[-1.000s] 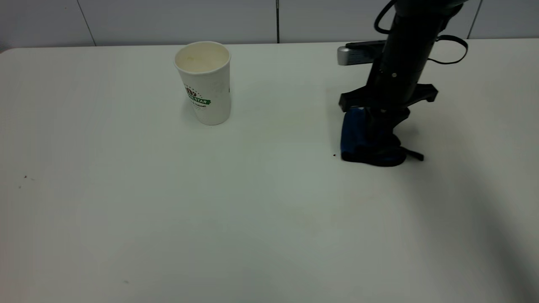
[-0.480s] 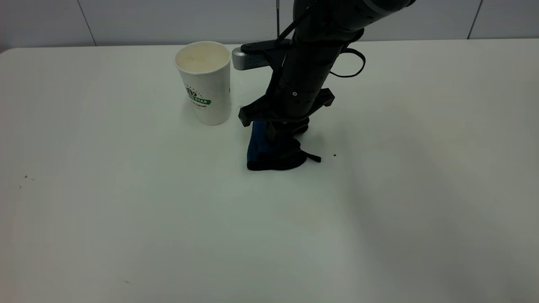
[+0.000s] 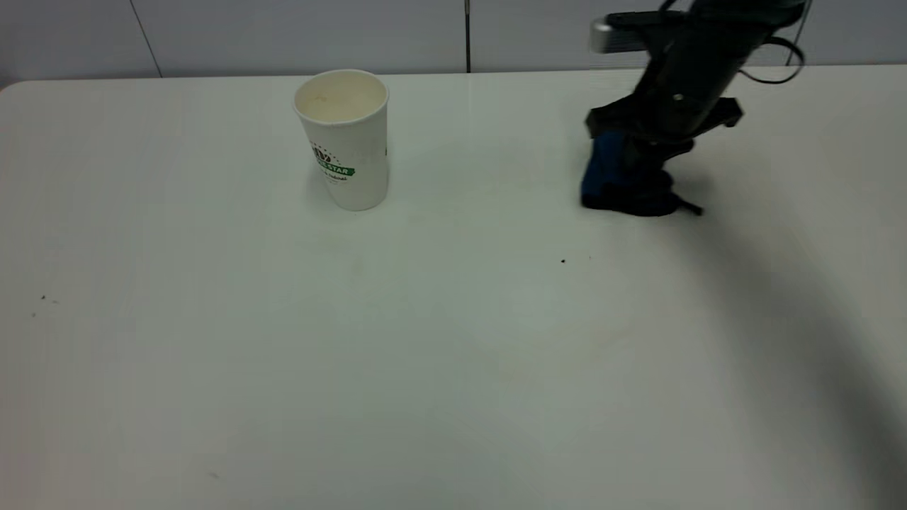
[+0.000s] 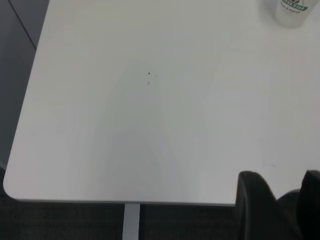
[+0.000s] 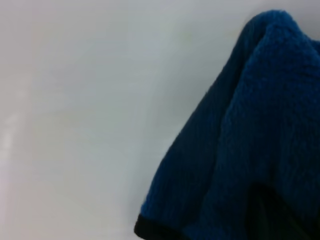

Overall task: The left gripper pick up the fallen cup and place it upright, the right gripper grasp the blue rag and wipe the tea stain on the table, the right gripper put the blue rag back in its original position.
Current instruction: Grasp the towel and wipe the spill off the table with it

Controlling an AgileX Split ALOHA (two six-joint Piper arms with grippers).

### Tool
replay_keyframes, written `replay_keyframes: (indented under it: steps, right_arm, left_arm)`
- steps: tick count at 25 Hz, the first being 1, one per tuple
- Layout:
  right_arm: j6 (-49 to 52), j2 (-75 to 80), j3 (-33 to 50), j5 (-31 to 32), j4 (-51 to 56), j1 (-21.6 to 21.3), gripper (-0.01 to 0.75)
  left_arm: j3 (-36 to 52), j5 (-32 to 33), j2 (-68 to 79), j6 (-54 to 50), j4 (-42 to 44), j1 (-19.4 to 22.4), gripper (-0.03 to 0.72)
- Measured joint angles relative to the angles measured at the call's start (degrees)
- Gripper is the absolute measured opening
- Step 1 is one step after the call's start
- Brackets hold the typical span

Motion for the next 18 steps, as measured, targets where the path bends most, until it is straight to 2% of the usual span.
replay_keyframes:
  steps: [4,9,14,18]
  right_arm:
    - [0.1,0.0,0.0,3.9,-0.8,-7.8,0.068]
    - [-0.2,0.0,0.0,10.1,-1.1,-14.0,0.070]
    - [-1.3,-0.4,0.0,11.8,-1.3,-14.8,0.085]
    - [-1.5,-1.6,0.0,12.6,-1.4,-14.7,0.158]
  left_arm:
    - [0.0,0.0,0.0,0.0,0.0,0.0,0.240]
    - [0.0,0.0,0.0,0.0,0.0,0.0,0.240]
    - [0.0,0.0,0.0,0.0,0.0,0.0,0.240]
    - [0.0,0.0,0.0,0.0,0.0,0.0,0.240]
